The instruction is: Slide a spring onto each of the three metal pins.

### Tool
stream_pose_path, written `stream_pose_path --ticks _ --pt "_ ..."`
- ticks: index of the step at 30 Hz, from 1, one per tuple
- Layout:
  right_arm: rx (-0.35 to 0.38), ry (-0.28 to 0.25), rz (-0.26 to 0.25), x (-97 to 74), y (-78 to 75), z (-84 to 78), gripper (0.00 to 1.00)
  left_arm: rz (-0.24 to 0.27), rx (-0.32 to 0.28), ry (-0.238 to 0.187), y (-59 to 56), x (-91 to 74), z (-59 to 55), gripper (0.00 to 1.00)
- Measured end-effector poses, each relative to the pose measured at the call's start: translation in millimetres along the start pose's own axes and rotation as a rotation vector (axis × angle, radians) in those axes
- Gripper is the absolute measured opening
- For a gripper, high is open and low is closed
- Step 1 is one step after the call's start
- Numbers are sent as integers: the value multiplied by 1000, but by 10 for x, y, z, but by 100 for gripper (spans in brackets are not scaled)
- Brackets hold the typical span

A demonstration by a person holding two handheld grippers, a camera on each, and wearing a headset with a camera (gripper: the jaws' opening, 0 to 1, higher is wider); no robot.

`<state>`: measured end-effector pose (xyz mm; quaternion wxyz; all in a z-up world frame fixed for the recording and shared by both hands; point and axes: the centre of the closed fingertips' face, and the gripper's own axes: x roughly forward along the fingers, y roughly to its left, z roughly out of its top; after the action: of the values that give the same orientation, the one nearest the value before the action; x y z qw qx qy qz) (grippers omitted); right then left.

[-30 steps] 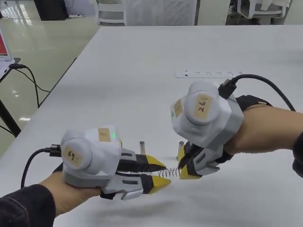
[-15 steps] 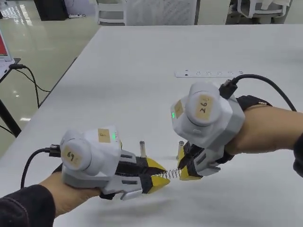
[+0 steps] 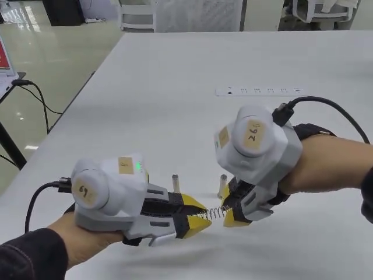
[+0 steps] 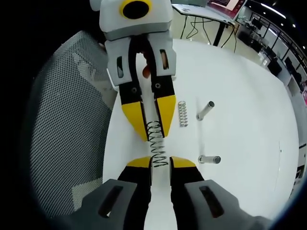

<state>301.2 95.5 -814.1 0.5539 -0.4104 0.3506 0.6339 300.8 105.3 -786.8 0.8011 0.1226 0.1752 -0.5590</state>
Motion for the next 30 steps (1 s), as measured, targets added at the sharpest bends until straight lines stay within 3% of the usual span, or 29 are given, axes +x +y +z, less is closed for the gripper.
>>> stream_pose_path --ticks 4,13,30 --pt "1 1 0 4 4 -12 10 -4 1 -16 -14 -3 47 2" --pt "-4 -12 -10 -49 6 25 8 -1 -1 -14 -9 2 31 3" --pt "-15 -90 -18 -215 44 294 8 -1 3 -6 -21 16 3 2"
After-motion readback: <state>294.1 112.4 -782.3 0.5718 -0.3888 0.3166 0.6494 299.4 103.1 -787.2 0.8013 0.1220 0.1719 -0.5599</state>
